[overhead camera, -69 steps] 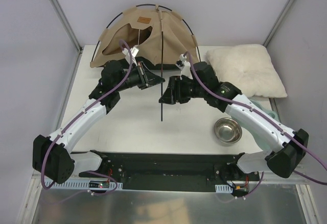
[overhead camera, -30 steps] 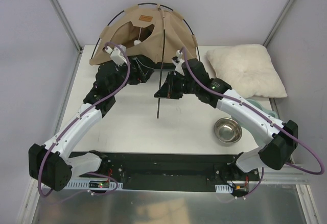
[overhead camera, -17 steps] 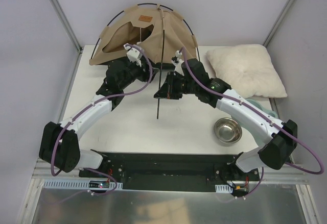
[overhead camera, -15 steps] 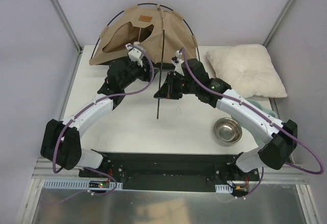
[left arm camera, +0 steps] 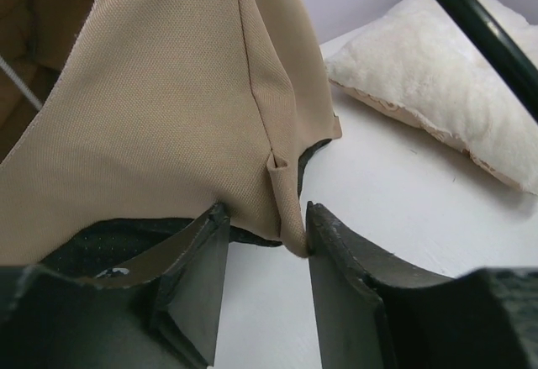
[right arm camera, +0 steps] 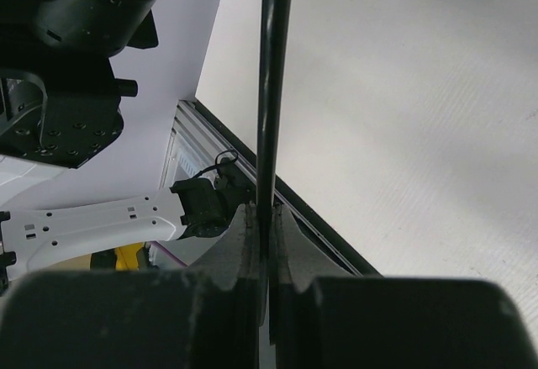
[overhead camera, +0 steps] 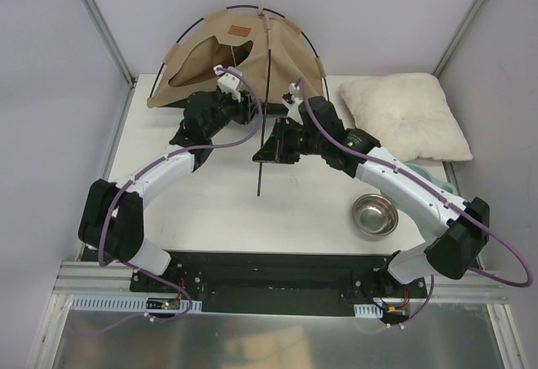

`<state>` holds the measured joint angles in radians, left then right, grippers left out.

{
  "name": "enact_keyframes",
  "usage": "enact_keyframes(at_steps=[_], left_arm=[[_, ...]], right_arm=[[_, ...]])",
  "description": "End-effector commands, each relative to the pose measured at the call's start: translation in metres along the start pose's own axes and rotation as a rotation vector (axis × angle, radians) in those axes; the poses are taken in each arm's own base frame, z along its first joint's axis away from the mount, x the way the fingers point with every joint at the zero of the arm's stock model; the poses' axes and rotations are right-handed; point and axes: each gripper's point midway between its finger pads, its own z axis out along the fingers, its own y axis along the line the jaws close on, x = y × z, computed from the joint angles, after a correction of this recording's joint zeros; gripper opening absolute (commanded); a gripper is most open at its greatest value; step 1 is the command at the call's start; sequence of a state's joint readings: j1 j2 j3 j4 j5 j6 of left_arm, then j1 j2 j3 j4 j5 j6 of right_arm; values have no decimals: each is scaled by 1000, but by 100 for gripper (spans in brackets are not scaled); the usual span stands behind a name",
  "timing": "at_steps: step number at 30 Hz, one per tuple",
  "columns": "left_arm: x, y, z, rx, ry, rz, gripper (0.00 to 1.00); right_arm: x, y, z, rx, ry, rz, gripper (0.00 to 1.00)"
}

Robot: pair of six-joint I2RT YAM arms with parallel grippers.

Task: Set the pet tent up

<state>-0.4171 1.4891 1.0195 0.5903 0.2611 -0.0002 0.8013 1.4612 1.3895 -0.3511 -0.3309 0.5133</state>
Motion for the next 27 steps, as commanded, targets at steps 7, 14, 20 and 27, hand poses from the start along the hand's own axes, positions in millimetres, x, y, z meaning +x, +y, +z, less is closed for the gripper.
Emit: enact_keyframes(at_steps=[7,14,20,27], left_arm=[[-27,7,11,-16,-72,22,33],[-16,0,7,24,-47,38,45],[-15,-2,11,51,-47,74,39],[-14,-1,13,51,-24,78,6]], right_arm=[[-24,19,-2,-48,-76,-12,0],[-26,20,-2,-52,-81,-10,0],[-27,19,0,-48,-79,-7,0],[-29,19,2,-47,-89,-3,0]])
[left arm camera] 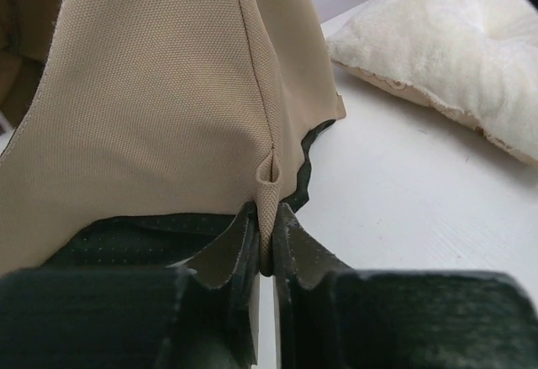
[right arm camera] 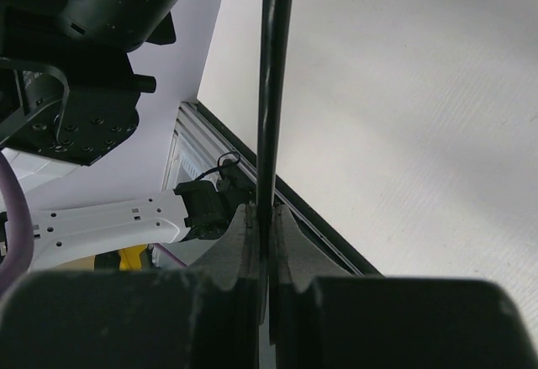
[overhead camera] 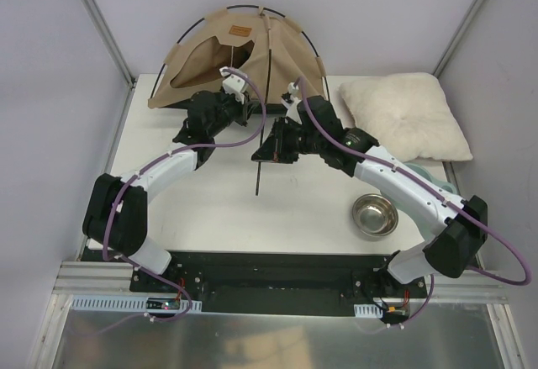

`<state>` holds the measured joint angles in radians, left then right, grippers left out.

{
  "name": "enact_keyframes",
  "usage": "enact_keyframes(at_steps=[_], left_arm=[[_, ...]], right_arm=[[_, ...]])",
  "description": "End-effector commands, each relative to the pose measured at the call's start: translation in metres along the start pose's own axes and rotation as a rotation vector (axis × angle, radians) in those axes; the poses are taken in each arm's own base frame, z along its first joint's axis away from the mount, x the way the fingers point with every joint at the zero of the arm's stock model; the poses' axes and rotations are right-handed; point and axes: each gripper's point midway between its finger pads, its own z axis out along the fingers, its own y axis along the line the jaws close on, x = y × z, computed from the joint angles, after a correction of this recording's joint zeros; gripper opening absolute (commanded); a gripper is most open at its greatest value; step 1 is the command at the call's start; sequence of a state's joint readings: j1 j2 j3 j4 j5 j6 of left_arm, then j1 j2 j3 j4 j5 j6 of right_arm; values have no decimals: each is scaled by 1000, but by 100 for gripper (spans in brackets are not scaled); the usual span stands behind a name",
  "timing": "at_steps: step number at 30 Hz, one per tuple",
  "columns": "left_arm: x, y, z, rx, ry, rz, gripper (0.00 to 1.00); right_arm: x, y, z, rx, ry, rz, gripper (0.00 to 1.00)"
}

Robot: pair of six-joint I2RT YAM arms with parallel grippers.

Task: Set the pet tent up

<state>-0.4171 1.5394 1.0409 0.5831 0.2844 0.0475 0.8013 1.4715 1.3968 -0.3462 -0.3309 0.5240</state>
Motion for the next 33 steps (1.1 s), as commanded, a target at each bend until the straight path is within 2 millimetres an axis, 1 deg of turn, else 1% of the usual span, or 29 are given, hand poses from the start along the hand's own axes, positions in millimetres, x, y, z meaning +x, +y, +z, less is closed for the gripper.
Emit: enact_keyframes(at_steps=[1,5,9,11,13,15,16,18,21,24,27,31,33], left_arm=[[-29,-2,2,29,-55,40,1],[-38,-6,-3,46,-65,31,0],[-40,-13,-12,73,-58,-7,0],[-40,-17,-20,92,-56,-25,0],[-37,-22,-28,105,-49,-84,0],[-41,-28,-38,120,-56,-117,0],[-33,-31,-42,127,-40,-137,0],[-33,-38,-51,148,-40,-169,0],[-26,-49,-62,180,-27,-209,0],[-23,-57,-72,207,-22,-248,0],[-20,-63,-84,217,-22,-263,0],[-13,-71,-100,236,-16,-256,0],[-6,-74,-106,243,-1,-252,0]], right_arm=[[-27,20,-1,-51,-90,-14,0],[-33,22,-1,-65,-127,-3,0],[-51,27,-8,-82,-229,39,0],[-66,30,-13,-94,-307,69,0],[-82,29,-21,-99,-389,105,0],[-101,32,-32,-125,-477,136,0],[-109,31,-37,-126,-520,155,0],[-122,30,-43,-139,-579,184,0],[-146,38,-57,-181,-675,216,0],[-162,42,-61,-188,-738,228,0],[-175,38,-60,-169,-792,243,0],[-193,37,-66,-168,-859,268,0],[-200,36,-68,-162,-887,286,0]])
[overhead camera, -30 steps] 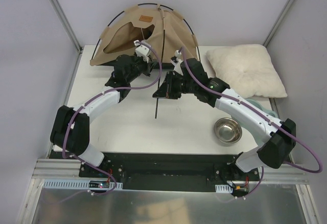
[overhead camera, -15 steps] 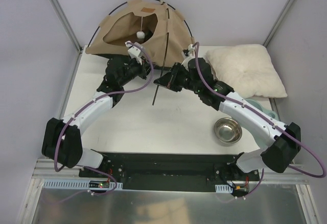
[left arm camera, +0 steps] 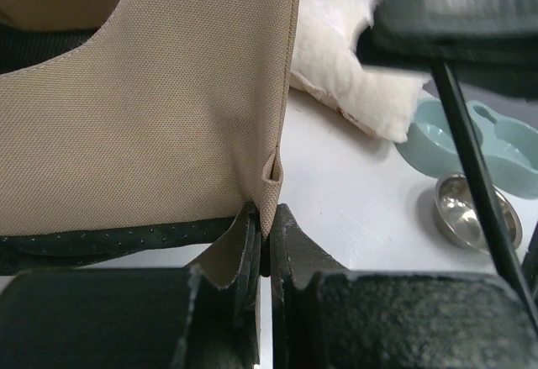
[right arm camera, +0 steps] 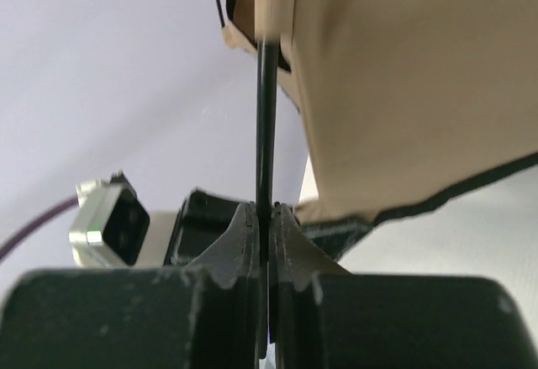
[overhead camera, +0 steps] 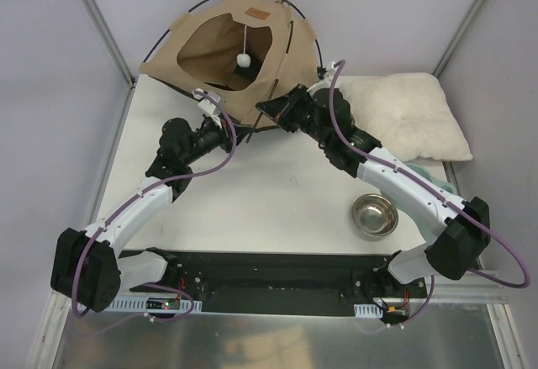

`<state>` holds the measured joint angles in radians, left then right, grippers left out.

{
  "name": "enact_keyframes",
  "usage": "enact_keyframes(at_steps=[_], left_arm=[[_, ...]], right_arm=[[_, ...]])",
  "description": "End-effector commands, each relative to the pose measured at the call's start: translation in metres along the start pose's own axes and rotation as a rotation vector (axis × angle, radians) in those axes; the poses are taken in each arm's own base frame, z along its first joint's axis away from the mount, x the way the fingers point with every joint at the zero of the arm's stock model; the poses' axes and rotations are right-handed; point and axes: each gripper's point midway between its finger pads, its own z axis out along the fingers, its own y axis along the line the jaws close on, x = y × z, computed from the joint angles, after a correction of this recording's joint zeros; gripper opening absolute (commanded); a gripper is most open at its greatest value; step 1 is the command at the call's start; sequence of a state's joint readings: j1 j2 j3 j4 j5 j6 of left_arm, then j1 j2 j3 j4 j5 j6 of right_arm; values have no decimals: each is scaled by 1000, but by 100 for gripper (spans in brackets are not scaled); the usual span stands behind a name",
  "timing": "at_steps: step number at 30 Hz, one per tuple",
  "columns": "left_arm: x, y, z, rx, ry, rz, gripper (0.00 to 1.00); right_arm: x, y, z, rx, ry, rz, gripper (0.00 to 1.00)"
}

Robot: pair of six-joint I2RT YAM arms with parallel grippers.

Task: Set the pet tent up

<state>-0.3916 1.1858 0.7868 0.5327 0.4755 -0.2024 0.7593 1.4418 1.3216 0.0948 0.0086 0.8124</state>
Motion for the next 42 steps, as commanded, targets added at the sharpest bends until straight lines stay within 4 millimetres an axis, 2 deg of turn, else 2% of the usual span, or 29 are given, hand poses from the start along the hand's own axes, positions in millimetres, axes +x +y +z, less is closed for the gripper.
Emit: enact_keyframes(at_steps=[1,7,16,27,39,42], left_arm=[[14,-20,-20,70,39,-22,0],[25,-17,-33,38,53,13,0],[25,-19,-38,38,61,36,0],[24,-16,-40,21,65,70,0],[21,-15,-42,10,59,90,0],[23,-14,-42,8,64,92,0]], right_arm=[[-97,40,-1,-80,-361,67,0],[-107,33,10,-31,-408,91,0],[-115,10,24,68,-476,48,0],[-106,-6,42,122,-467,1,0],[-99,-21,48,168,-457,-31,0],[-99,-18,49,148,-460,2,0]])
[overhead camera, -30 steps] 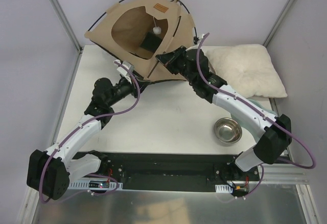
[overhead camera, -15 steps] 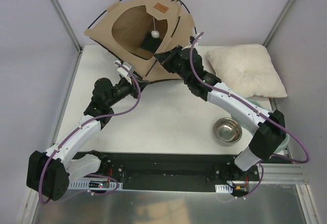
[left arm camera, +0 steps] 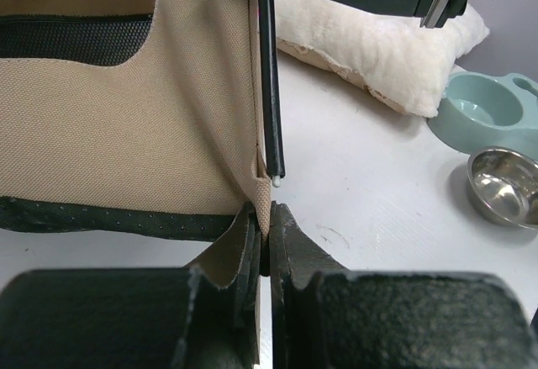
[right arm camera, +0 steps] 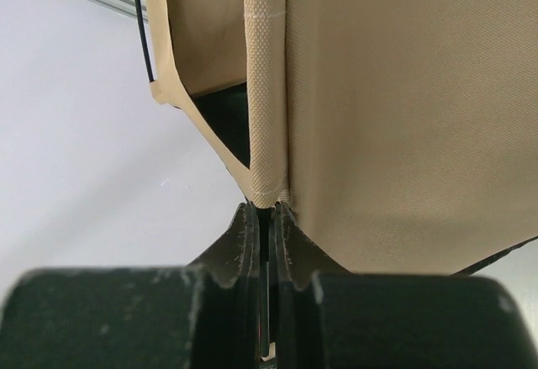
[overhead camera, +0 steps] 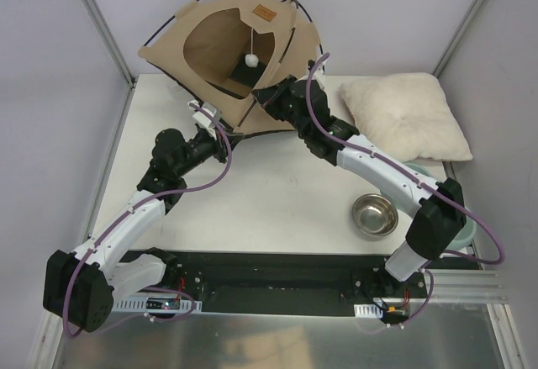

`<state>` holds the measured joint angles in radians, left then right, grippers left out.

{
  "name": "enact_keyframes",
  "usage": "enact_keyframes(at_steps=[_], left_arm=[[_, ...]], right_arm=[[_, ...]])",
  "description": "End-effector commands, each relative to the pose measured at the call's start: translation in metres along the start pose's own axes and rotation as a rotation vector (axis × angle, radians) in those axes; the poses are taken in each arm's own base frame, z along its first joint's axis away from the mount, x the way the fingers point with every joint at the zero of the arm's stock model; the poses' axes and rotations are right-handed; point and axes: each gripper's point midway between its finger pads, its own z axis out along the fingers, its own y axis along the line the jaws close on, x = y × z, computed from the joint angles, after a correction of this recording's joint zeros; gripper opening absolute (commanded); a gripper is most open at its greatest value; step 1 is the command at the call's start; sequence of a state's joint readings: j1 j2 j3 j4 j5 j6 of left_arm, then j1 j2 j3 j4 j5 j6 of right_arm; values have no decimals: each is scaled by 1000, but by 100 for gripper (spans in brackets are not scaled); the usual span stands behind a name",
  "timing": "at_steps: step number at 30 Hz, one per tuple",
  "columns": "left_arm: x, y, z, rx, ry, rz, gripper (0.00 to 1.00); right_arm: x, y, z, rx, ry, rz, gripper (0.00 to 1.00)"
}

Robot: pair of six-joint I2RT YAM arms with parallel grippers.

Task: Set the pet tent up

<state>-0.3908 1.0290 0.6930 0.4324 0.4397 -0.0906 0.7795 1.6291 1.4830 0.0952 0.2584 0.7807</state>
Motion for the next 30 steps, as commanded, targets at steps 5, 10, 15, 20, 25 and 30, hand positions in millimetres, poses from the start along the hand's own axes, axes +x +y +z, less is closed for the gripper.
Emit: enact_keyframes(at_steps=[5,10,15,20,25,30], left_arm=[[11,-11,-10,48,42,-1,0],[13,-11,-11,48,44,-2,0],[11,-11,-12,45,42,3,0],[11,-10,-11,39,43,5,0],[9,-6,-11,19,45,8,0],[6,-5,-12,10,40,12,0]], right_arm=[[-75,11,7,-27,-287,131,0],[-79,7,10,-6,-303,142,0],[-75,-7,13,52,-301,88,0],[-68,-11,14,63,-280,40,0],[-66,-12,10,62,-261,9,0],[-61,-14,10,61,-241,-21,0]])
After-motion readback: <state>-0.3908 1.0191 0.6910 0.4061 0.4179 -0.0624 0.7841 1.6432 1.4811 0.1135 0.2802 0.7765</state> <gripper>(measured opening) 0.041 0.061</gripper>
